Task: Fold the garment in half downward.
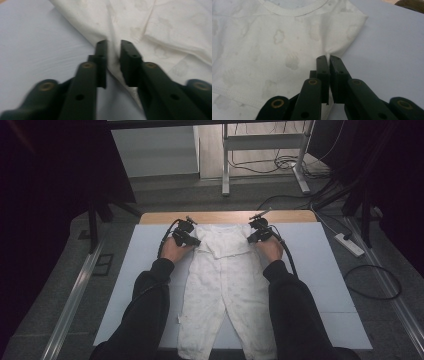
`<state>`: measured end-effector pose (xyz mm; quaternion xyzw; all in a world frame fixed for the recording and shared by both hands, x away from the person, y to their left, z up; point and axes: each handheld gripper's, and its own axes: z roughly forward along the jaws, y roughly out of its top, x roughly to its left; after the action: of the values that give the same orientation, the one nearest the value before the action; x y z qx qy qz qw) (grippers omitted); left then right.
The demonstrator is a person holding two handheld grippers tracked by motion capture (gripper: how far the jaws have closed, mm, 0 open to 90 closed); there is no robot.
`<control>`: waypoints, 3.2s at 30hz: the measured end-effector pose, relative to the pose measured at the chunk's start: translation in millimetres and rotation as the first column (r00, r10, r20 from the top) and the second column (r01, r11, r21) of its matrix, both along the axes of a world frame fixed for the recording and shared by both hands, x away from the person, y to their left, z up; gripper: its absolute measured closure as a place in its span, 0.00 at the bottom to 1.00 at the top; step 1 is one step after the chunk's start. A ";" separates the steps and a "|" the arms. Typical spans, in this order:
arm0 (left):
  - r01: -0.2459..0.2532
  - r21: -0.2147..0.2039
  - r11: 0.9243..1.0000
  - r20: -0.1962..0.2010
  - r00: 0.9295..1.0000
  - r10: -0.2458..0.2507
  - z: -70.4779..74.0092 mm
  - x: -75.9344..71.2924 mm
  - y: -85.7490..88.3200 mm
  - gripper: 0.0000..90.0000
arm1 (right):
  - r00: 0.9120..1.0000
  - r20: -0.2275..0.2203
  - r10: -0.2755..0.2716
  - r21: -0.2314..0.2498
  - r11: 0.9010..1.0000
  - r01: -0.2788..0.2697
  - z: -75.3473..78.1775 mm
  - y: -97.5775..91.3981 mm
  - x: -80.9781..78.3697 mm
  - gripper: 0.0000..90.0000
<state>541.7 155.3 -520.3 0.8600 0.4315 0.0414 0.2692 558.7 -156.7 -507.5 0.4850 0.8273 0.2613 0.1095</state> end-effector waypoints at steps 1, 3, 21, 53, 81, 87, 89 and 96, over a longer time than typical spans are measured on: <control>-0.001 -0.005 1.000 0.005 1.000 0.001 0.0 -0.8 0.3 0.92 | 1.000 0.000 -0.001 0.003 1.000 0.001 0.6 -0.1 -0.8 0.95; -0.003 -0.022 1.000 0.017 1.000 0.003 1.6 -2.7 2.3 0.93 | 1.000 0.017 -0.002 0.014 1.000 0.002 3.3 -1.0 -2.7 0.95; 0.035 -0.120 0.992 0.159 0.987 -0.016 35.1 -34.2 17.2 0.94 | 0.983 0.155 0.097 0.078 0.991 -0.110 49.6 -9.9 -33.8 0.96; 0.059 -0.162 0.985 0.223 0.975 -0.022 58.1 -125.3 21.3 0.94 | 0.954 0.213 0.210 0.100 0.967 -0.235 79.4 -20.7 -116.1 0.96; 0.093 -0.156 0.983 0.216 0.975 -0.058 59.9 -198.8 14.7 0.94 | 0.939 0.206 0.277 0.118 0.945 -0.305 85.3 -34.2 -191.0 0.96; 0.100 -0.141 0.985 0.208 0.976 -0.069 55.4 -211.7 11.5 0.94 | 0.939 0.189 0.288 0.118 0.942 -0.313 80.7 -37.6 -203.9 0.96; 0.104 -0.130 0.986 0.203 0.976 -0.076 53.3 -215.6 10.3 0.94 | 0.940 0.180 0.290 0.121 0.942 -0.314 78.4 -38.9 -207.3 0.96; 0.103 -0.110 0.989 0.175 0.981 -0.082 42.7 -227.2 5.5 0.94 | 0.941 0.143 0.308 0.101 0.941 -0.323 67.0 -42.2 -215.8 0.96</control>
<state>314.5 160.9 -477.6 0.8550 0.3682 0.0763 0.3572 343.0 -198.9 -440.5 0.3344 0.8681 0.3561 0.0877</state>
